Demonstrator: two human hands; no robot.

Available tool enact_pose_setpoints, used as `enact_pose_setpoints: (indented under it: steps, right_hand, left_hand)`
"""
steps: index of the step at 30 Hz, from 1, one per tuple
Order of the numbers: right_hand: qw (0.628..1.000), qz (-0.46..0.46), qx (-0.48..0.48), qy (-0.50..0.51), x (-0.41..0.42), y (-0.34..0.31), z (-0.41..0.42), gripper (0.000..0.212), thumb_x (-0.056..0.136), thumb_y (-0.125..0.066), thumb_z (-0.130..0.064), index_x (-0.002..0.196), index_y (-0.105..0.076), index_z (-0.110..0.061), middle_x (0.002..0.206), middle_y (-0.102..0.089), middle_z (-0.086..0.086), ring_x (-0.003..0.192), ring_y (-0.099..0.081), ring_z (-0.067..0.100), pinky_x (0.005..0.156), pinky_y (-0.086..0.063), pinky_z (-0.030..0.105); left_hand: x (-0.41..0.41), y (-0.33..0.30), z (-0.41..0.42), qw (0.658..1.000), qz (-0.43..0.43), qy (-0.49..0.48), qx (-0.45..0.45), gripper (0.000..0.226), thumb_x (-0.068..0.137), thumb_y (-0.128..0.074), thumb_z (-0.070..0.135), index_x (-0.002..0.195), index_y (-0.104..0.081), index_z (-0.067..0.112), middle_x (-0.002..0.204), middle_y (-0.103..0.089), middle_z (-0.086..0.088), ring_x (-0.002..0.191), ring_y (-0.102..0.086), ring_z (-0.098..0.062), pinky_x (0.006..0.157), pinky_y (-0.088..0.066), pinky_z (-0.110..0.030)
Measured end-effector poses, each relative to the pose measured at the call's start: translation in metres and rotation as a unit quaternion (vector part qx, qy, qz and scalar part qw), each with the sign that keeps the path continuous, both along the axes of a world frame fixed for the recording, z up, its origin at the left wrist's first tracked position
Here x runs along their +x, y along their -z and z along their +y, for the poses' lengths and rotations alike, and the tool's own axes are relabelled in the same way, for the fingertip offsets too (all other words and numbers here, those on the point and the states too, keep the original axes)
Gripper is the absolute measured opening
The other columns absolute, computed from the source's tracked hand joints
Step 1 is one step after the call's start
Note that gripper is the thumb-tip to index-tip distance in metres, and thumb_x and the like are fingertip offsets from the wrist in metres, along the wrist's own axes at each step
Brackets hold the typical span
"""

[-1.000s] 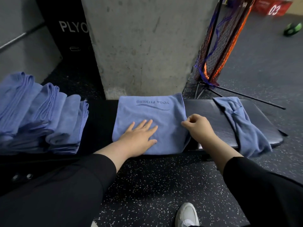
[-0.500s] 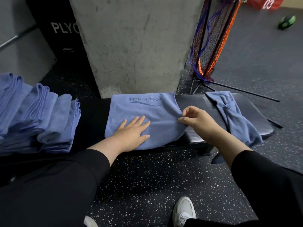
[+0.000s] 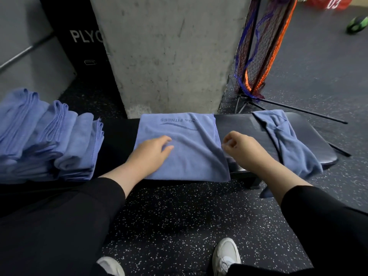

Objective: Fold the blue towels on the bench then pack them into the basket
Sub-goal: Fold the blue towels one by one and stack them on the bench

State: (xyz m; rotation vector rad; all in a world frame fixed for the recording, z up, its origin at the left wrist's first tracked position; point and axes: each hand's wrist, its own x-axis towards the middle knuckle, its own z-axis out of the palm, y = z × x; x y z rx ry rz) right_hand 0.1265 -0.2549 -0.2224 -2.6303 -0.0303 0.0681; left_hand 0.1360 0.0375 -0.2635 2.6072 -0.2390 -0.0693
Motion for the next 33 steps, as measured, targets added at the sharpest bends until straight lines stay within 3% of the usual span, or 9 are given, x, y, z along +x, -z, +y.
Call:
enact_pose_setpoints:
  steps: [3, 8, 12, 16, 19, 21, 24, 28, 33]
  right_hand:
    - [0.998, -0.013, -0.013, -0.053, 0.004, 0.006, 0.021, 0.01, 0.093, -0.062, -0.028, 0.099, -0.067, -0.021, 0.094, -0.065, -0.005, 0.089, -0.062, 0.02, 0.079, -0.049, 0.033]
    - [0.996, 0.001, -0.061, -0.071, 0.017, 0.019, 0.045, 0.026, 0.096, -0.057, -0.035, 0.12, -0.062, -0.026, 0.124, -0.058, -0.001, 0.113, -0.057, 0.027, 0.097, -0.047, 0.047]
    - [0.989, 0.063, -0.127, -0.047, 0.024, 0.025, 0.049, 0.037, 0.098, -0.054, -0.038, 0.134, -0.056, -0.027, 0.137, -0.051, 0.002, 0.125, -0.05, 0.032, 0.101, -0.042, 0.05]
    - [0.983, 0.041, -0.171, -0.048, 0.023, 0.027, 0.051, 0.04, 0.096, -0.059, -0.036, 0.135, -0.056, -0.028, 0.146, -0.046, -0.002, 0.133, -0.043, 0.029, 0.106, -0.033, 0.051]
    - [0.982, 0.021, -0.161, -0.095, 0.021, 0.024, 0.056, 0.044, 0.096, -0.061, -0.034, 0.138, -0.054, -0.024, 0.154, -0.041, -0.001, 0.139, -0.042, 0.026, 0.115, -0.027, 0.052]
    - [0.981, 0.015, -0.133, -0.14, 0.018, 0.021, 0.064, 0.046, 0.096, -0.061, -0.032, 0.14, -0.052, -0.022, 0.154, -0.04, 0.001, 0.139, -0.044, 0.026, 0.113, -0.033, 0.045]
    - [0.974, 0.054, -0.101, -0.194, 0.01, 0.02, 0.078, 0.06, 0.097, -0.061, -0.038, 0.152, -0.04, -0.025, 0.163, -0.029, -0.006, 0.145, -0.037, 0.019, 0.116, -0.029, 0.031]
    - [0.957, 0.135, -0.138, -0.218, 0.006, 0.029, 0.092, 0.079, 0.097, -0.056, -0.053, 0.16, -0.018, -0.027, 0.169, -0.003, -0.001, 0.155, -0.006, 0.02, 0.125, -0.014, 0.043]
    - [0.952, 0.149, -0.156, -0.22, 0.006, 0.034, 0.091, 0.083, 0.096, -0.053, -0.058, 0.161, -0.01, -0.03, 0.169, 0.007, -0.003, 0.155, 0.004, 0.018, 0.125, -0.005, 0.046]
  left_hand:
    - [-0.001, -0.005, 0.025, 0.992, -0.058, -0.108, -0.014, 0.029, 0.1, -0.057, 0.036, 0.123, -0.06, 0.021, 0.101, -0.069, 0.0, 0.097, -0.064, -0.027, 0.081, -0.051, -0.039]
    - [-0.009, -0.006, 0.059, 0.97, 0.039, -0.24, 0.007, 0.027, 0.098, -0.057, 0.043, 0.111, -0.064, 0.02, 0.099, -0.07, -0.001, 0.095, -0.065, -0.026, 0.078, -0.051, -0.037]
    - [-0.018, -0.006, 0.066, 0.976, 0.089, -0.194, -0.037, 0.023, 0.094, -0.064, 0.041, 0.096, -0.071, 0.019, 0.093, -0.07, 0.005, 0.092, -0.066, -0.02, 0.082, -0.053, -0.035]
    - [-0.025, -0.004, 0.062, 0.954, 0.126, -0.216, -0.165, 0.043, 0.088, -0.076, 0.03, 0.127, -0.066, 0.015, 0.112, -0.071, -0.004, 0.105, -0.065, -0.02, 0.09, -0.049, -0.033]
    - [-0.025, -0.005, 0.059, 0.935, 0.126, -0.238, -0.232, 0.018, 0.088, -0.077, 0.019, 0.104, -0.072, 0.016, 0.1, -0.07, 0.003, 0.098, -0.063, -0.014, 0.08, -0.046, -0.024]
    - [-0.024, -0.01, 0.058, 0.922, 0.122, -0.25, -0.271, 0.006, 0.088, -0.077, 0.016, 0.093, -0.074, 0.014, 0.089, -0.07, 0.004, 0.083, -0.061, -0.011, 0.069, -0.045, -0.021]
    - [-0.024, -0.015, 0.061, 0.918, 0.145, -0.233, -0.286, 0.017, 0.089, -0.074, 0.022, 0.091, -0.074, 0.005, 0.086, -0.071, -0.002, 0.078, -0.06, -0.013, 0.064, -0.042, -0.024]
    - [-0.029, -0.023, 0.062, 0.93, 0.114, -0.162, -0.311, 0.038, 0.1, -0.059, 0.03, 0.067, -0.053, 0.013, 0.066, -0.049, 0.006, 0.066, -0.042, -0.01, 0.068, -0.034, -0.032]
    - [-0.04, -0.029, 0.067, 0.962, 0.143, -0.083, -0.218, 0.025, 0.101, -0.055, 0.043, 0.102, -0.064, 0.02, 0.088, -0.07, 0.006, 0.073, -0.058, -0.002, 0.073, -0.044, -0.023]
